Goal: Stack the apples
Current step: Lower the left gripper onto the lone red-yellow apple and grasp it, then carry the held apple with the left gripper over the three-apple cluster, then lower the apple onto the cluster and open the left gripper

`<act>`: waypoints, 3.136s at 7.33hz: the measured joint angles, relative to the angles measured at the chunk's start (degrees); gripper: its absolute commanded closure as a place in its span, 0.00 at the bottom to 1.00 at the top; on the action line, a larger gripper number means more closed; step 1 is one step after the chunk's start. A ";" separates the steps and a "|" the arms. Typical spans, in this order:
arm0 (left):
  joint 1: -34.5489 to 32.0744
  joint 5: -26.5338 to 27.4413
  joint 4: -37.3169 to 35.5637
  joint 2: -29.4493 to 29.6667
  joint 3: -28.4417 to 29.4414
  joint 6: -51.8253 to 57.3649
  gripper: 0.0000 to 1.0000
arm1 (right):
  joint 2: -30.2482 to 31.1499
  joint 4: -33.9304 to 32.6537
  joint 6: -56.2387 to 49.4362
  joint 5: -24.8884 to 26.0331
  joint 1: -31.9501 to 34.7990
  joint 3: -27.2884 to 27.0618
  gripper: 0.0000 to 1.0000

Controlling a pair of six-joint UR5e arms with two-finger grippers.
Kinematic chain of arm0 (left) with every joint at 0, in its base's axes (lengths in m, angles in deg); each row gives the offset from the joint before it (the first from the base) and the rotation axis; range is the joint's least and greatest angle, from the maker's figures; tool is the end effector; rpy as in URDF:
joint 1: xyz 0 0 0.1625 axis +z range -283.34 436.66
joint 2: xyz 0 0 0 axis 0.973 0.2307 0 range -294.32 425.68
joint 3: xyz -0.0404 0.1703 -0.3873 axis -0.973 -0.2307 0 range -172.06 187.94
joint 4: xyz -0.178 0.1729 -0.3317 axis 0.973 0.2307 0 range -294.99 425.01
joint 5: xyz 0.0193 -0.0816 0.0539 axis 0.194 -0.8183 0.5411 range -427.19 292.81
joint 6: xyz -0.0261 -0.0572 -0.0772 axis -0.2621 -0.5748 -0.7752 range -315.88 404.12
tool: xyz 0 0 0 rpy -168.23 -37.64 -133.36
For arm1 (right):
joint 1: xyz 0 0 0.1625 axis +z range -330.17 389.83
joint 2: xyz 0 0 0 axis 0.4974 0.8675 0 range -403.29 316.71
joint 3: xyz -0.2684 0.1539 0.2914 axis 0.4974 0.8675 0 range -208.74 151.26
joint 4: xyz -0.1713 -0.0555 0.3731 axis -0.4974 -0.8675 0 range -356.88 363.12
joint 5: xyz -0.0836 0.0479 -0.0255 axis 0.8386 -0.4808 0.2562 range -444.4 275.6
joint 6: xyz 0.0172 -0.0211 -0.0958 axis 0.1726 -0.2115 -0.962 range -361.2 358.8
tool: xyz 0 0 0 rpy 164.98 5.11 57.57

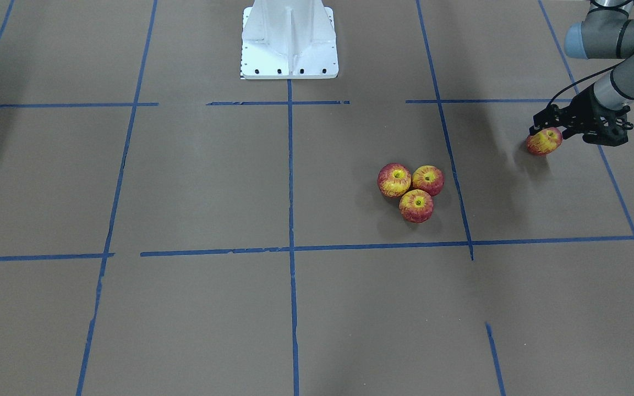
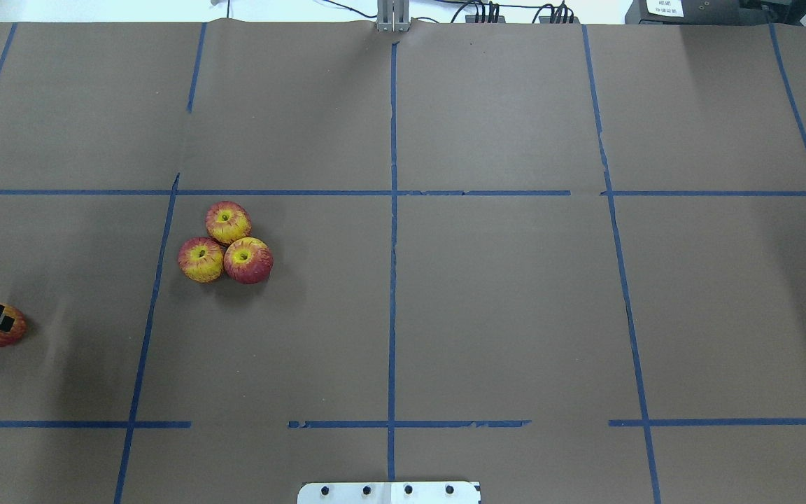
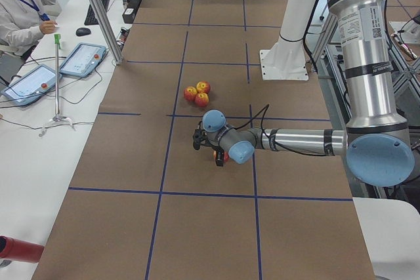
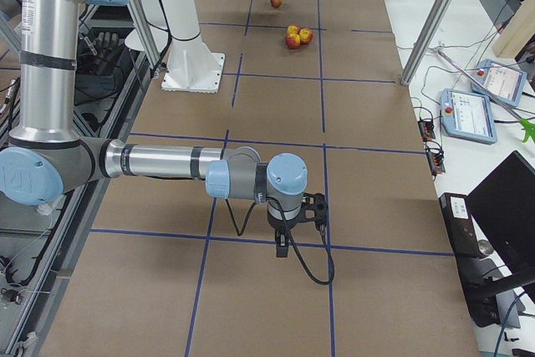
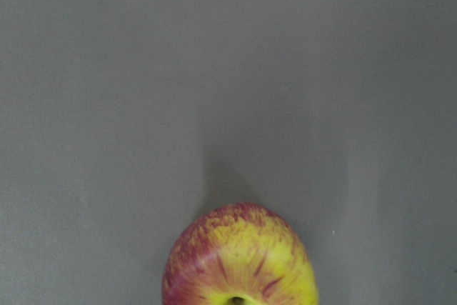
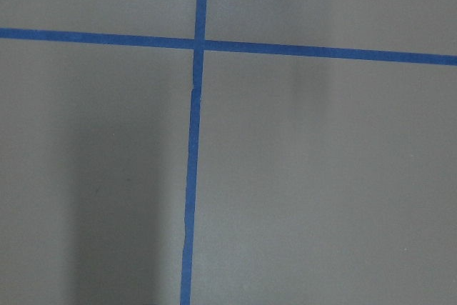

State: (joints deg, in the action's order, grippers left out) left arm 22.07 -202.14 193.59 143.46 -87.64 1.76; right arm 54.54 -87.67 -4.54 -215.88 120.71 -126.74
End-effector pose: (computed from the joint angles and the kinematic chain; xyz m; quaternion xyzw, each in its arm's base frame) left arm 0.1928 -0.3800 0.6303 -0.0329 0.4457 0.0512 0.8931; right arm 0.0740 -0.4321 0.6581 0.0079 -0.3541 -0.0181 0.9350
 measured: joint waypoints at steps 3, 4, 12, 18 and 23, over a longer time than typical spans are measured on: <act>0.92 0.20 0.01 1.69 2.41 0.00 0.26 | 0.00 0.00 0.00 0.00 0.00 0.00 0.00; 1.16 0.20 0.03 1.84 2.82 0.00 0.51 | 0.00 0.00 0.00 0.00 0.00 0.00 0.00; 3.64 0.05 -1.39 13.57 -6.62 -25.04 0.95 | 0.00 0.00 0.00 0.00 0.00 0.00 0.00; 9.80 9.31 -19.69 32.29 -4.25 -29.18 0.94 | 0.00 0.00 0.00 0.00 0.00 0.00 0.00; 10.86 9.96 -20.12 33.00 -3.34 -29.18 0.87 | 0.00 0.00 0.00 0.00 0.00 0.00 0.00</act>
State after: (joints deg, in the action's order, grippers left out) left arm 32.93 -192.18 173.47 176.46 -90.98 -27.43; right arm 54.53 -87.67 -4.54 -215.88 120.71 -126.74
